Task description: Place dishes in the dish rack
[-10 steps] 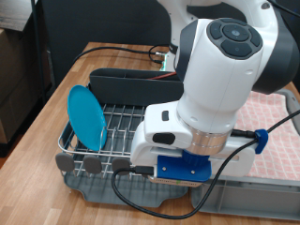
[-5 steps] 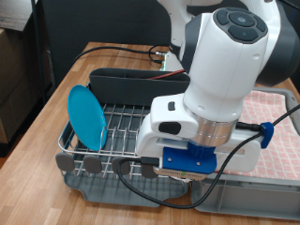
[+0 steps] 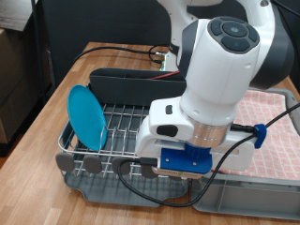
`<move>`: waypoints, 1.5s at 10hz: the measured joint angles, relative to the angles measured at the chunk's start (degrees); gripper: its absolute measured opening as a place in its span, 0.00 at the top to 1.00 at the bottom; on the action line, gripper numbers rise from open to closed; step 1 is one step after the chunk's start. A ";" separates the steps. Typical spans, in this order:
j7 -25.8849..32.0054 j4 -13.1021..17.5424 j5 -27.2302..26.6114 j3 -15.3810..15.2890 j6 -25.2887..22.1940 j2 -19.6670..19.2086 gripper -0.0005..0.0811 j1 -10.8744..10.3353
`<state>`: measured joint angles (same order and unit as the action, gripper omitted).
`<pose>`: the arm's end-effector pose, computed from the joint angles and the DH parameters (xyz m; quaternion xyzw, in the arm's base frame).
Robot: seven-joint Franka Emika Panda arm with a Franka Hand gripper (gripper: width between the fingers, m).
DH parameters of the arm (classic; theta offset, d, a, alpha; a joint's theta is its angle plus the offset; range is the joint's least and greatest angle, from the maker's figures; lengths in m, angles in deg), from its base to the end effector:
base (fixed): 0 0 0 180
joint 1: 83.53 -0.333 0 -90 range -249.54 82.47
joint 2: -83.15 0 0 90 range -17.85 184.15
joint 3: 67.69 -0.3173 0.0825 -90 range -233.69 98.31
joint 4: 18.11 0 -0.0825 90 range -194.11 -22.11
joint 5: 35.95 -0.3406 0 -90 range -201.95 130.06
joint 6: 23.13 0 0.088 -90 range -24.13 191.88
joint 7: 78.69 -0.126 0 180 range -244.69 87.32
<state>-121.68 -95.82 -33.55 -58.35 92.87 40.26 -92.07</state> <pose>0.6896 0.0110 0.2796 0.9352 -0.3443 -0.0065 0.0823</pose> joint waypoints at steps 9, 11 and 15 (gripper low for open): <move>0.78 -0.36 0.45 0.99 6.87 -0.18 0.90 0.10; 0.70 0.07 0.20 0.98 6.65 -0.54 0.90 0.11; -0.37 0.56 -0.06 0.69 5.14 -1.06 0.90 0.10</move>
<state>-122.05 -95.26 -33.61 -57.66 98.02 39.20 -91.97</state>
